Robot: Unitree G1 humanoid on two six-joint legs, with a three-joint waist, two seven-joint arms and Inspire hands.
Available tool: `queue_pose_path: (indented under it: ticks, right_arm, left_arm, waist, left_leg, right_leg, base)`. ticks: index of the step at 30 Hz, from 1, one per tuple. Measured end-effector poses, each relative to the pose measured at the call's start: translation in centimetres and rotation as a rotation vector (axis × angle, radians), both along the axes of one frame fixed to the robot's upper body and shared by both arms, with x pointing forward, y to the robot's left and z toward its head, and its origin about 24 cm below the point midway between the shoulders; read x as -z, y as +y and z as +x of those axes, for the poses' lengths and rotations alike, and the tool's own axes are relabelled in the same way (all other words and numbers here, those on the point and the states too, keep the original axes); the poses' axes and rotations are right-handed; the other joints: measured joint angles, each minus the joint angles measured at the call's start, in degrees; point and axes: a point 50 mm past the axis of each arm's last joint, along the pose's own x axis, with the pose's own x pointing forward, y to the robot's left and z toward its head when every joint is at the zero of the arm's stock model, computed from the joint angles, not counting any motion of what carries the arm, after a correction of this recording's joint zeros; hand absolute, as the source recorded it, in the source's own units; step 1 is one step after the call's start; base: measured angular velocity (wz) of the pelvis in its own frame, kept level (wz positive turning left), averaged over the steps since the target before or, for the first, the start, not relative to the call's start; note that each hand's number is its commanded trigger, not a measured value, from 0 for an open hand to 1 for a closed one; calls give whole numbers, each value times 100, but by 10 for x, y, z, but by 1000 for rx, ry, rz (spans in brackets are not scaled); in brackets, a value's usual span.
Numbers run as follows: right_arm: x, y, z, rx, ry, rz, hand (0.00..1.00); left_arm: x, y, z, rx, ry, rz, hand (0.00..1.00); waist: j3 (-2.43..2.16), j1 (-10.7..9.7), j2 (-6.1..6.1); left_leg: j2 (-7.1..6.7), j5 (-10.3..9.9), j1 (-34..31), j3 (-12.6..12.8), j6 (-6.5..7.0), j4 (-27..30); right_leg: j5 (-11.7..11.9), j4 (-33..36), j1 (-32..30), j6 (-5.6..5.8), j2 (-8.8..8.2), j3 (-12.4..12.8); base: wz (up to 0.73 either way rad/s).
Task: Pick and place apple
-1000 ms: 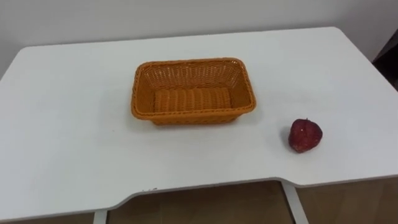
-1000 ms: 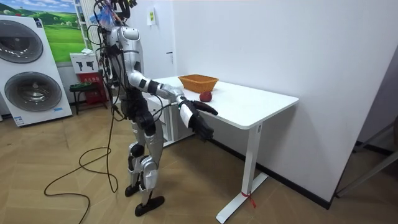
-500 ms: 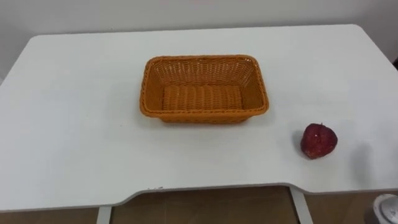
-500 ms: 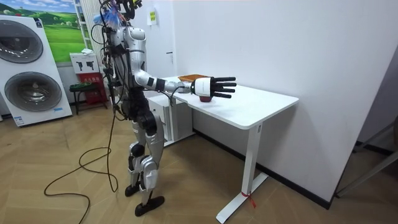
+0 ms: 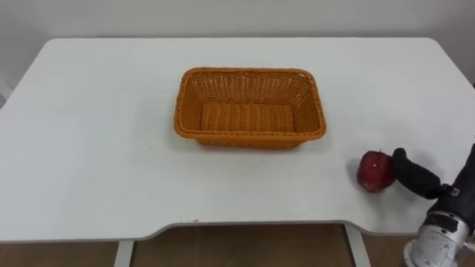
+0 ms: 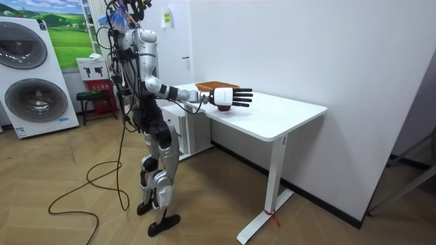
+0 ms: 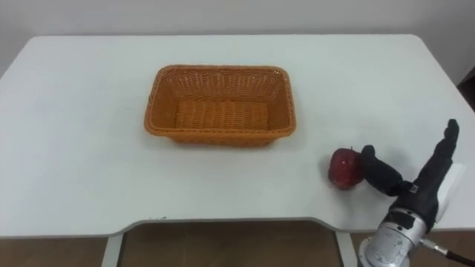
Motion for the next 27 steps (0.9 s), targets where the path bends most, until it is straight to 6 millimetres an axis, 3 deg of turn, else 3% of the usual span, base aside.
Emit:
queue_pose_path:
  ticks: [19, 27]
  right_arm:
    - [1, 3, 3, -77, 28, -27, 0]
    - [1, 1, 4, -45, -6, 81, 0]
  left_arm:
    - [2, -3, -3, 1, 32, -22, 0]
    - [3, -5, 0, 18, 31, -34, 0]
  waist:
    - [-22, 12, 22]
    - [-14, 39, 13]
  left_leg:
    - [-2, 2, 15, -48, 3, 21]
    - [-2, 2, 7, -53, 3, 42]
  right_leg:
    - [2, 9, 83, -1, -1, -50]
    - [2, 24, 81, -1, -2, -44]
  base:
    - [0]
    - [0]
